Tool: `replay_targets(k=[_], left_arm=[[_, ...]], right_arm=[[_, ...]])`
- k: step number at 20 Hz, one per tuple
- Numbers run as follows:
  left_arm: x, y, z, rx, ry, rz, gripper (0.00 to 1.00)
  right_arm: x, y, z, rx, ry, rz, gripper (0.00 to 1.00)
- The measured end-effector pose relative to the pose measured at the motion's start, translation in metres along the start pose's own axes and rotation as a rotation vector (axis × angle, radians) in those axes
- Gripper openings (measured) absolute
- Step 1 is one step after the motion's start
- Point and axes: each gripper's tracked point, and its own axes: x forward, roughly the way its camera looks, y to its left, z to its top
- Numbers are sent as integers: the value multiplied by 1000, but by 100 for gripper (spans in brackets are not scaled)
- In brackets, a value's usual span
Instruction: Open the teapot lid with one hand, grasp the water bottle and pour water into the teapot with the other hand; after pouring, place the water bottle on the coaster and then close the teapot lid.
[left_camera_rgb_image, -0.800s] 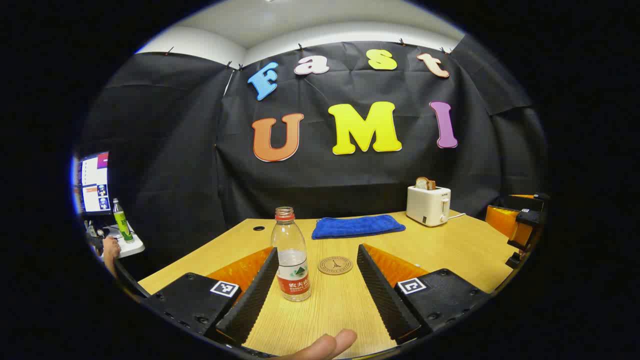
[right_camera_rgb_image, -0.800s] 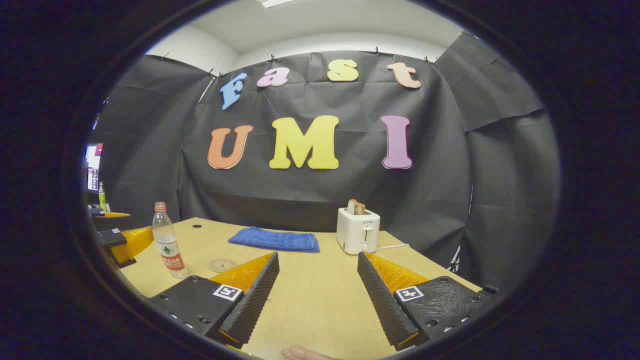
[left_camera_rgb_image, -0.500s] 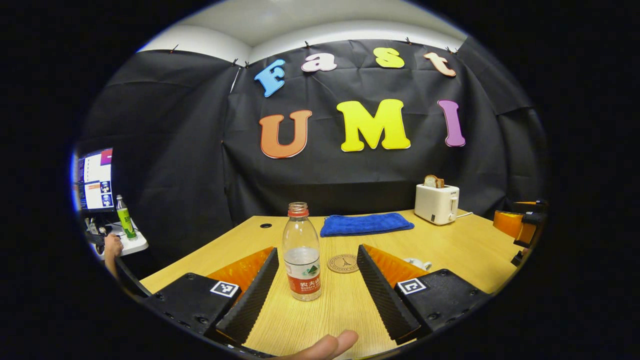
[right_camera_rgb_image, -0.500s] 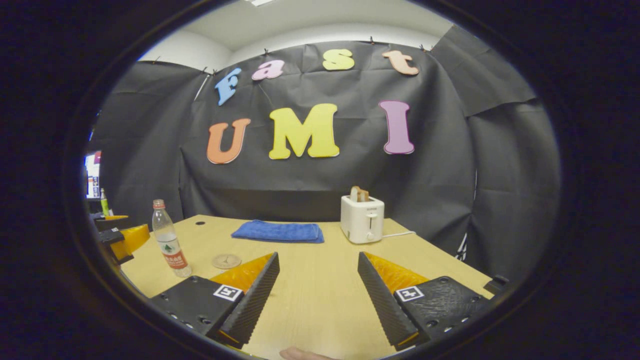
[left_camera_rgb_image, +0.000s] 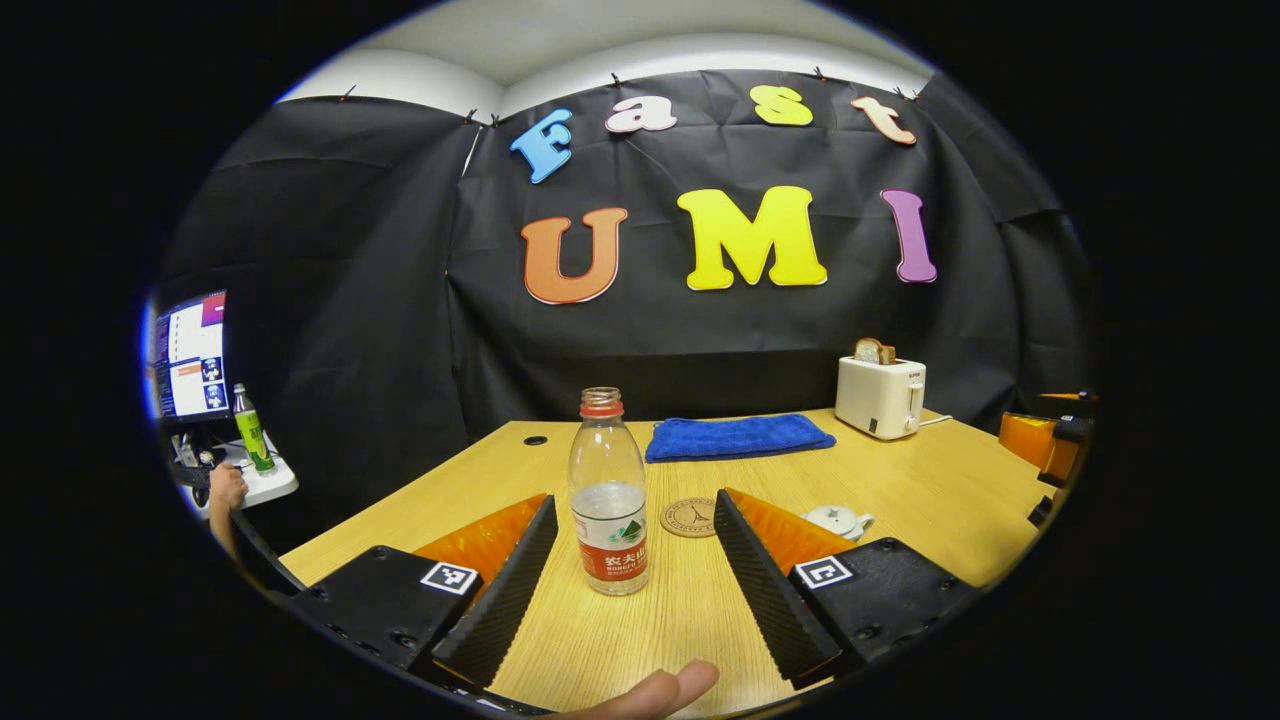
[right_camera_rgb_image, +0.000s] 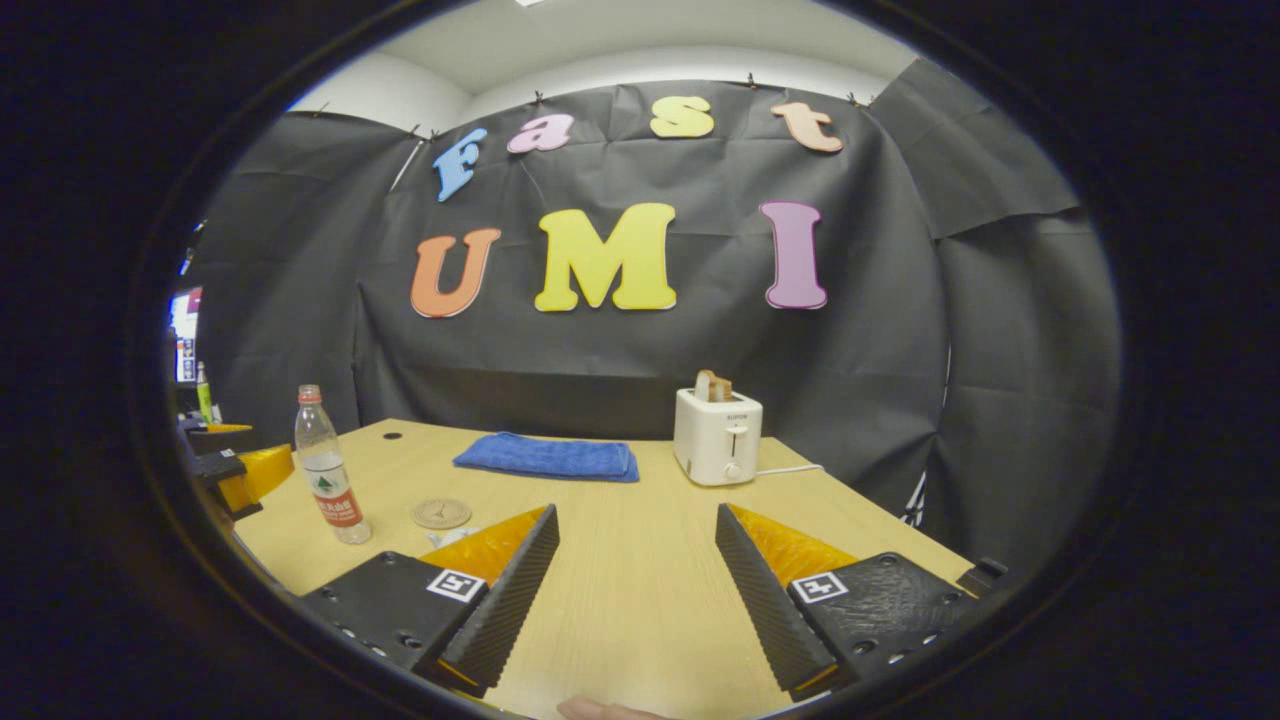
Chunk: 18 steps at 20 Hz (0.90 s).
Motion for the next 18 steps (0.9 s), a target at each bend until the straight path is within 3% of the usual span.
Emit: replay_targets(k=[7, 13, 15, 18], left_arm=[[4, 2, -3, 4, 4, -21, 99], [7, 23, 5, 5, -9, 2, 99], [6, 35, 8, -12, -17, 21, 99], [5, 53, 15, -37, -35, 38, 99]], right_arm=[[16, 16, -8, -1, -7, 23, 97], [41, 79, -14, -70, -63, 98, 95], [54, 108, -23, -64, -49, 144, 95], [74, 133, -36, -77, -8, 146, 98]])
